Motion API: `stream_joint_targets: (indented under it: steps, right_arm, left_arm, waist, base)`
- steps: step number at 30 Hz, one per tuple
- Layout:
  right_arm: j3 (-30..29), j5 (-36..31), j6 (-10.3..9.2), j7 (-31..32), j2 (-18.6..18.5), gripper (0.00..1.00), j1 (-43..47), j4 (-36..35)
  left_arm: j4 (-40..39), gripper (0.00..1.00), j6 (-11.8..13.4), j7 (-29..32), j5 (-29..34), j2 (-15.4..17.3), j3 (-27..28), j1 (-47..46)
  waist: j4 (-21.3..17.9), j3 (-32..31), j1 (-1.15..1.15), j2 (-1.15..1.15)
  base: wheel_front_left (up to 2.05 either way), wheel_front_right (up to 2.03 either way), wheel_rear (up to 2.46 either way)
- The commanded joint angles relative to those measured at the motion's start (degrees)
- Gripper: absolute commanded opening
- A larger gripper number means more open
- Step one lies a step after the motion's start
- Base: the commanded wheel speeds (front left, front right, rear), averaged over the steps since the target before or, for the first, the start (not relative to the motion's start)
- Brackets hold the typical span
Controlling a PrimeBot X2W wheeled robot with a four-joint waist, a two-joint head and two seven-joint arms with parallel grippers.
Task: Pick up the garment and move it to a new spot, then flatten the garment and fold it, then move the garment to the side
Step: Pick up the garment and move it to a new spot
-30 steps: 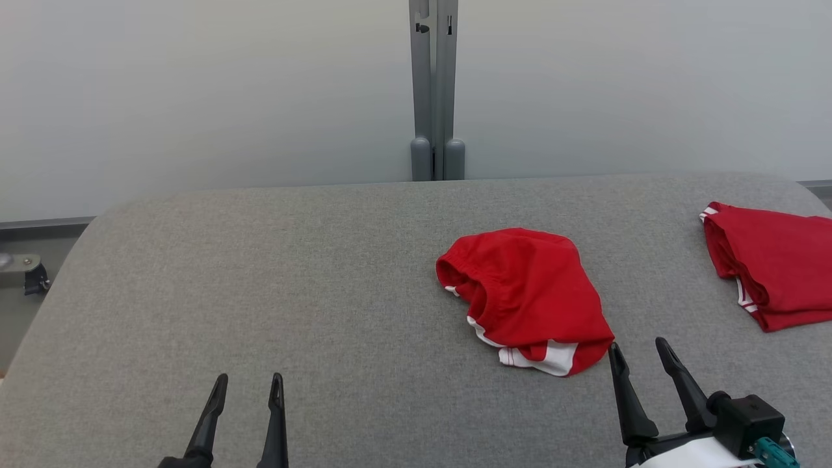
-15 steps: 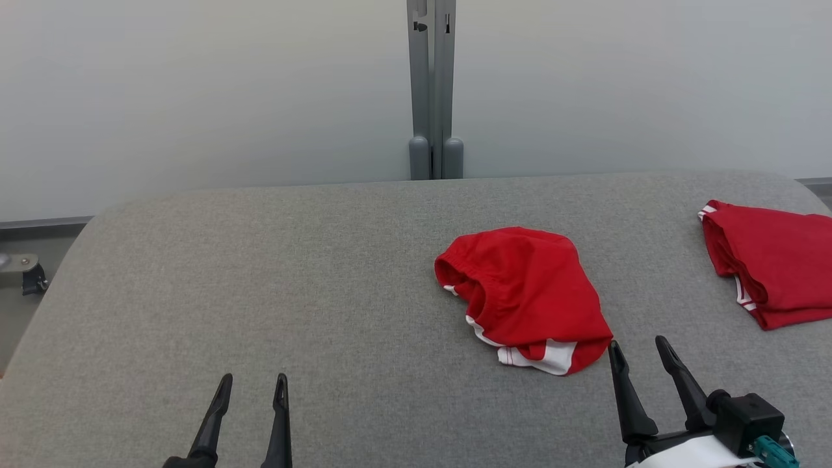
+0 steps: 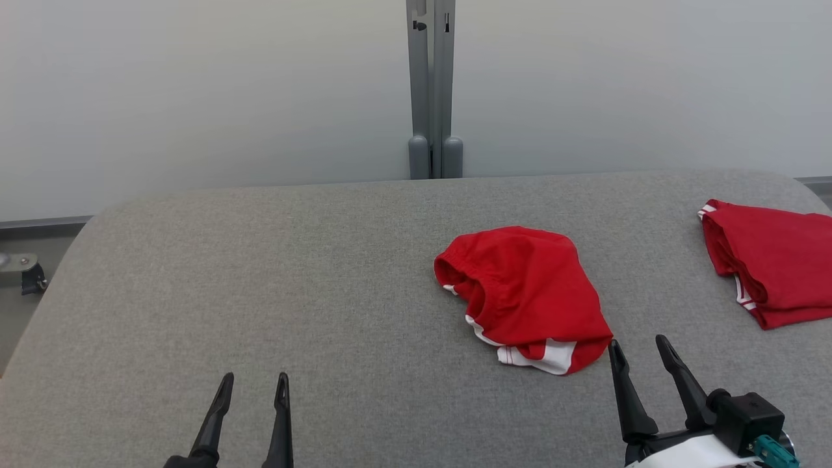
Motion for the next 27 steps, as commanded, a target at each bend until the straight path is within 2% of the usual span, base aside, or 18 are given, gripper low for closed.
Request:
stream_joint_targets:
  steps: [1,27]
  right_arm:
    - [0.0,-0.3,-0.09,-0.2,0.1,1.0,-0.6,-0.1]
    - [-0.1,-0.3,-0.09,-0.2,0.1,1.0,-0.4,0.0]
  left_arm:
    - [0.1,1.0,0.3,0.0,0.5,0.0,-0.1,-0.8]
    - [0.5,1.0,-0.1,0.0,0.8,0.0,-0.5,-0.6]
  waist:
    - [0.0,0.0,0.0,0.0]
    - [0.3,0.3,0.0,0.0]
  base:
    - [0.0,0.0,0.0]
    - [0.0,0.0,0.0]
